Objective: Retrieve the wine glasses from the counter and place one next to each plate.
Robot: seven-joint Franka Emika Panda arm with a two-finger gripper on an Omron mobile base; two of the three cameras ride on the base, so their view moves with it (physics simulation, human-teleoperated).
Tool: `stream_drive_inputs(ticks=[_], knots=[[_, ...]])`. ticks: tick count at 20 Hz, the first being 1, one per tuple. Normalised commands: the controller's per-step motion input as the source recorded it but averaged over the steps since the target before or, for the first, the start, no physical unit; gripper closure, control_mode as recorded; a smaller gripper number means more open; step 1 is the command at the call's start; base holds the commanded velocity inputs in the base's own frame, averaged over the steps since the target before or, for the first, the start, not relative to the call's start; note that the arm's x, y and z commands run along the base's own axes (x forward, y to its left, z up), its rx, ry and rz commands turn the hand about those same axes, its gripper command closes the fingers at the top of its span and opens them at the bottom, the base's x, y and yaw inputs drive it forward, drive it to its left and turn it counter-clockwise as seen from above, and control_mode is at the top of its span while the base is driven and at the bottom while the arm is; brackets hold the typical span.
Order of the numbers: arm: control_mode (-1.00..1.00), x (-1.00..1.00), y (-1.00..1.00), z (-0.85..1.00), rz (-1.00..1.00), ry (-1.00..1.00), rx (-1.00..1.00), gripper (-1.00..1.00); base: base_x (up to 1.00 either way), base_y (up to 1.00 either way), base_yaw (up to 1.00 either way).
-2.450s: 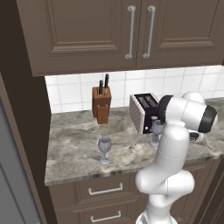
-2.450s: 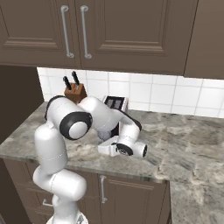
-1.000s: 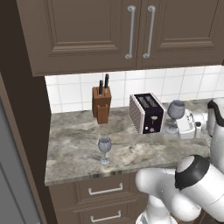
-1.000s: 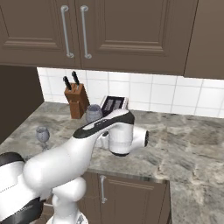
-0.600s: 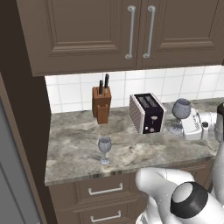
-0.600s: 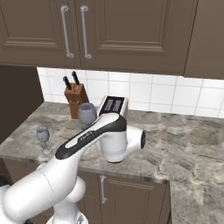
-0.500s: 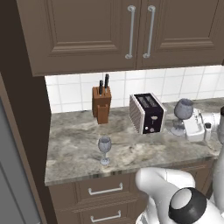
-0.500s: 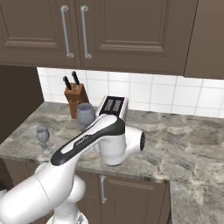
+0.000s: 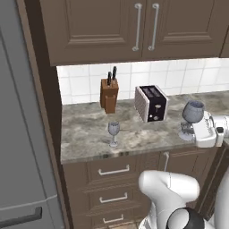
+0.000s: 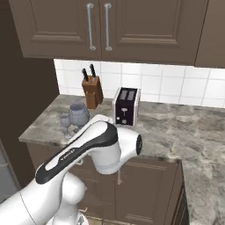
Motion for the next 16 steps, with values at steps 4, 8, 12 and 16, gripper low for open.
stream_drive_inputs(ticks=[4,8,12,16], knots=[[1.0,0.0,0.0,0.0,0.0,0.0,0.0,1.0,-1.0,0.78,0.03],[1.0,0.0,0.0,0.0,0.0,0.0,0.0,1.0,-0.72,0.74,0.54],[1.0,0.0,0.0,0.0,0.0,0.0,0.0,1.0,-0.03,0.08,1.0],[1.0,0.0,0.0,0.0,0.0,0.0,0.0,1.0,0.0,0.0,1.0]])
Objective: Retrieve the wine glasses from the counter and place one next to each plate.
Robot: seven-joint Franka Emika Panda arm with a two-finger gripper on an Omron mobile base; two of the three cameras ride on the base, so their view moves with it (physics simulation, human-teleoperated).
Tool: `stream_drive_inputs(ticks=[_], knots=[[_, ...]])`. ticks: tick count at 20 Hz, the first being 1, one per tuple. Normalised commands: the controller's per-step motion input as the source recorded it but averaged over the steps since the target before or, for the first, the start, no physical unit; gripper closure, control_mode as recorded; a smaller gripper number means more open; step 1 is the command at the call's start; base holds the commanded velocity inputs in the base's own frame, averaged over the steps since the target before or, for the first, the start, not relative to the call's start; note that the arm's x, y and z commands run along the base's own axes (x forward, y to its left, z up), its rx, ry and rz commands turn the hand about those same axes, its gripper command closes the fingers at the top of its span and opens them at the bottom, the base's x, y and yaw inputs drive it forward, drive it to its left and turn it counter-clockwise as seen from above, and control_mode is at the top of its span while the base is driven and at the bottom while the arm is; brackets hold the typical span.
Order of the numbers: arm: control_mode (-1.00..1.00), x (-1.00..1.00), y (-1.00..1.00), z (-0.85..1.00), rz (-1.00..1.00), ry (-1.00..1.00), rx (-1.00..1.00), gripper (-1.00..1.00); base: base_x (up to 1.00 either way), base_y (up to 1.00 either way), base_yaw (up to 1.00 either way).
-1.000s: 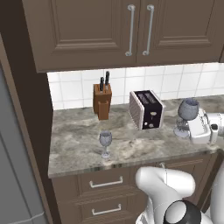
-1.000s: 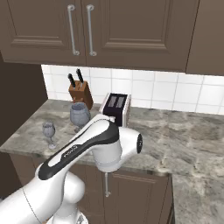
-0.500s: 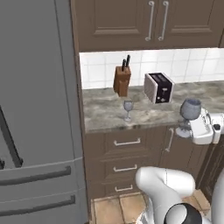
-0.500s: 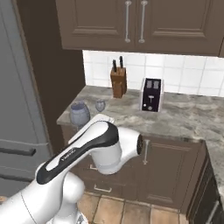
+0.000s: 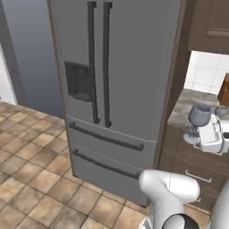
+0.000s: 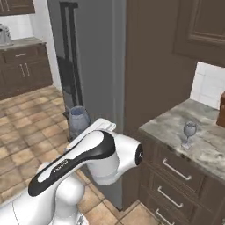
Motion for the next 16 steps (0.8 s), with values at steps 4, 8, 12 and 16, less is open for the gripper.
stream_drive_inputs(ticks=[4,8,12,16], knots=[[1.0,0.0,0.0,0.0,0.0,0.0,0.0,1.0,0.0,0.0,1.0],[1.0,0.0,0.0,0.0,0.0,0.0,0.0,1.0,0.0,0.07,0.97],[1.0,0.0,0.0,0.0,0.0,0.0,0.0,1.0,-0.09,0.31,0.9],[1.0,0.0,0.0,0.0,0.0,0.0,0.0,1.0,-0.05,0.32,0.85]])
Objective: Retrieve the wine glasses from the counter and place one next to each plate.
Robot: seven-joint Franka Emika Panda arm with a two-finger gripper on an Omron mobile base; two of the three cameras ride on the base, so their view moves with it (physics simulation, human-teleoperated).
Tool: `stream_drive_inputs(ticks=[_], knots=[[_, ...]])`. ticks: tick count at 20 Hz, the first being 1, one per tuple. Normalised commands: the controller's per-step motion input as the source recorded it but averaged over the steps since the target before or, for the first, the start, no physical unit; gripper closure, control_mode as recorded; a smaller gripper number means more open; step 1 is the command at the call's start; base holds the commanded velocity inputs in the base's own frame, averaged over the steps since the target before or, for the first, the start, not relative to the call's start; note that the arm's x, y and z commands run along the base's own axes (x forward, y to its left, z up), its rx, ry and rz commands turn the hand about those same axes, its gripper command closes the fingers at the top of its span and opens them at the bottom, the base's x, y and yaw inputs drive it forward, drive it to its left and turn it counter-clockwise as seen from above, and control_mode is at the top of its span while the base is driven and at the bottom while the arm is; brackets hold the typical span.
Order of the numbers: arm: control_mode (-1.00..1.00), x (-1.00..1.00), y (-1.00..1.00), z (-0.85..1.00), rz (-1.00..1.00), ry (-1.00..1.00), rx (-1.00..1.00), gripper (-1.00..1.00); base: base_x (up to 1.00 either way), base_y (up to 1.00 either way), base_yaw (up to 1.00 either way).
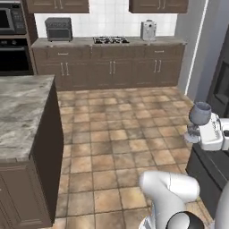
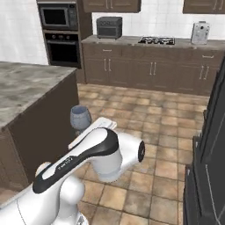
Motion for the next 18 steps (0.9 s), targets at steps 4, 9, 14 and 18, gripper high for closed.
stream_drive_inputs(ticks=[4,9,14,18], knots=[[1.0,0.0,0.0,0.0,0.0,0.0,0.0,1.0,0.0,0.26,0.84],[1.0,0.0,0.0,0.0,0.0,0.0,0.0,1.0,0.08,0.04,0.41],[1.0,0.0,0.0,0.0,0.0,0.0,0.0,1.0,0.2,-0.04,0.33],[1.0,0.0,0.0,0.0,0.0,0.0,0.0,1.0,0.01,0.53,0.64]])
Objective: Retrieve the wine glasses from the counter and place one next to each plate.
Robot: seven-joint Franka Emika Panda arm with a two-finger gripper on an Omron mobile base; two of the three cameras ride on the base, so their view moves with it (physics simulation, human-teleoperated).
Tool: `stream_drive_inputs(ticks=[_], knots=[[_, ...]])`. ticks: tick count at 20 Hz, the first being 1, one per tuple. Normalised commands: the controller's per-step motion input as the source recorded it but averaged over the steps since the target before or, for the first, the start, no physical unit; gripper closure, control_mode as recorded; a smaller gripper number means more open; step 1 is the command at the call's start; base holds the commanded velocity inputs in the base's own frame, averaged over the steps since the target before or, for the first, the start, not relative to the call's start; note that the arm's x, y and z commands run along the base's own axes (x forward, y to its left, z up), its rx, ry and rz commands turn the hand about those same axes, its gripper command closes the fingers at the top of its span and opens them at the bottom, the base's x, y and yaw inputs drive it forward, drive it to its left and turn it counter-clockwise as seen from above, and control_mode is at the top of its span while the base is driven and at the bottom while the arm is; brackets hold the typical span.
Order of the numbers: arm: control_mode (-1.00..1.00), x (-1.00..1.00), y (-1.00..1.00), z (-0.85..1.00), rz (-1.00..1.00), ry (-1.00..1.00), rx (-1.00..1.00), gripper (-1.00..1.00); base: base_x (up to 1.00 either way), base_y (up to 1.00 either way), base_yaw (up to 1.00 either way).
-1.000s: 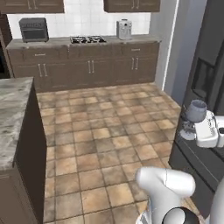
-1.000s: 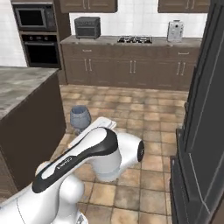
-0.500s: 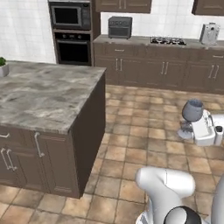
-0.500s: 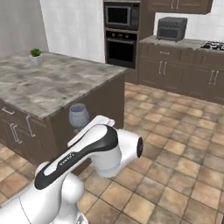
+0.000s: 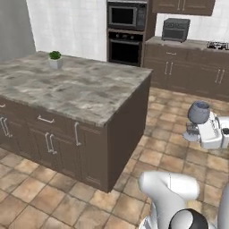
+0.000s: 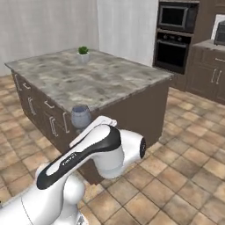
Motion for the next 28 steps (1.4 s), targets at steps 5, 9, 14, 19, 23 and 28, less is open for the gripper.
stream_drive_inputs(ticks=[5,9,14,19,23,28], knots=[[1.0,0.0,0.0,0.0,0.0,0.0,0.0,1.0,0.03,0.18,0.94],[1.0,0.0,0.0,0.0,0.0,0.0,0.0,1.0,0.12,0.0,0.99],[1.0,0.0,0.0,0.0,0.0,0.0,0.0,1.0,0.44,-0.01,0.91],[1.0,0.0,0.0,0.0,0.0,0.0,0.0,1.0,0.56,-0.06,0.87],[1.0,0.0,0.0,0.0,0.0,0.0,0.0,1.0,0.43,-0.16,0.88],[1.0,0.0,0.0,0.0,0.0,0.0,0.0,1.0,0.42,-0.18,0.88]])
